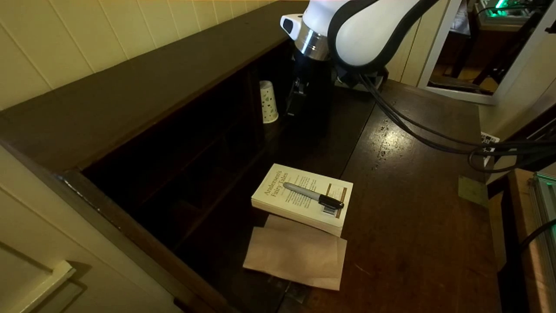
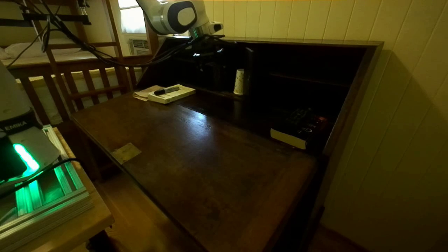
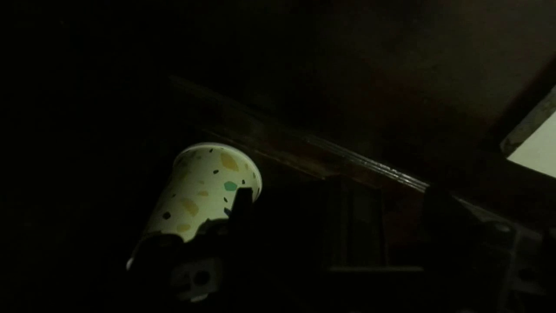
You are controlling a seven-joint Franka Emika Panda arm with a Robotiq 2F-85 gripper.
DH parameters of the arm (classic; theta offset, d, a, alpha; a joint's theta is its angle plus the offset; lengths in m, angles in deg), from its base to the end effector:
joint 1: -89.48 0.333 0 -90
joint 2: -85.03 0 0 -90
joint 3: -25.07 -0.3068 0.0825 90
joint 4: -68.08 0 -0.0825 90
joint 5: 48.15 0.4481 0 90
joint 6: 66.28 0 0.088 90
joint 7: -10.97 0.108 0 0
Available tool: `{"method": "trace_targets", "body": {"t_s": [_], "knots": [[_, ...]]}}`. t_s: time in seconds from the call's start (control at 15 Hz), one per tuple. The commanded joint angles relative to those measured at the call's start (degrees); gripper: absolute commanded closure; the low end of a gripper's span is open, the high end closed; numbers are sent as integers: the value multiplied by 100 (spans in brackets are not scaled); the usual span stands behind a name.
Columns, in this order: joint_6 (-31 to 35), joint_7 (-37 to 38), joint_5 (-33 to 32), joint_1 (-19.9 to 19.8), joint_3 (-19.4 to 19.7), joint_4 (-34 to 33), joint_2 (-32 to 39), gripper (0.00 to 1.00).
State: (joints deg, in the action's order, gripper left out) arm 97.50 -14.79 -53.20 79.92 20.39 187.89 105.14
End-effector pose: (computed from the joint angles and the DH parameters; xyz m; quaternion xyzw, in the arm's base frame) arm 0.6567 -0.0519 0.2406 0.9554 0.2101 0.1982 0.0622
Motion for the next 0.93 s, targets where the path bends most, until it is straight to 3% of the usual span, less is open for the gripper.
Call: {"method": "trace_targets", "body": {"t_s": [0.0,0.4,0.87], "knots": [[547,-360,94,-163,-201,175,-32,0],[1659,-735,282,-793,-764,257,414,0],[3044,-603,-29,-1761,-1651,172,1044,0]]}}
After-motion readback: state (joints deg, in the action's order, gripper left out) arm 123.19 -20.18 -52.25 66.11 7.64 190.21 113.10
